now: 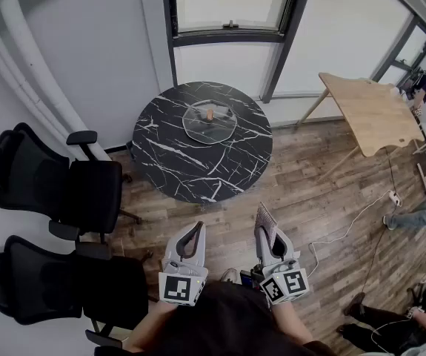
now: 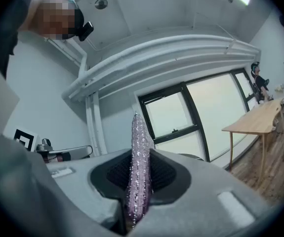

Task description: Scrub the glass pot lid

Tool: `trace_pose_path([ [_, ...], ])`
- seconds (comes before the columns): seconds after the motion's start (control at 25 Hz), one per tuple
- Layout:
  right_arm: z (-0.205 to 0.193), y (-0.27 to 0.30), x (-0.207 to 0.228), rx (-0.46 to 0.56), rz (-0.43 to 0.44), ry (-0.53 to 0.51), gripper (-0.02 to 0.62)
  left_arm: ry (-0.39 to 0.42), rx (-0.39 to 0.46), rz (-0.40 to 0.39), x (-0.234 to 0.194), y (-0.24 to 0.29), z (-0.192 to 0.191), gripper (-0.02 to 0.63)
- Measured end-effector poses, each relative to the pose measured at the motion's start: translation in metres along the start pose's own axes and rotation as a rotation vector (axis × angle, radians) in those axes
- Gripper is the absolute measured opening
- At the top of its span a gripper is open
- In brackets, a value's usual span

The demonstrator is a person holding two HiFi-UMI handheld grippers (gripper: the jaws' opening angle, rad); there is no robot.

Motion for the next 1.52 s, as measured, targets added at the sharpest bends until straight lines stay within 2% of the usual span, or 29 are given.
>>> trace_pose_path([
  [0.72, -0.003, 0.013, -0.015, 0.019, 0.000, 0.016, 0.069, -0.016, -0.008, 0.012, -0.020, -0.005, -0.005, 0.003],
  [1.12, -0.013, 0.038, -0.038, 0.011, -0.022, 0.004, 0.071, -0.016, -0.022, -0.006, -0.057, -0.008, -0.013, 0.003],
  [1.52, -0.033, 0.065, -0.056, 0.001, -0.063, 0.008, 0.071, -0.005, -0.054, -0.060, -0.092, -0.008, -0.031, 0.003],
])
Point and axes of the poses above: the fingertips, and each gripper's own axes: y forward along the fingers, x to its right, z out of its top, the point moved 5 cm from there along -y, backward along the fingers, and after that the axes turned 6 degrees about y, right-handed, at the moved point
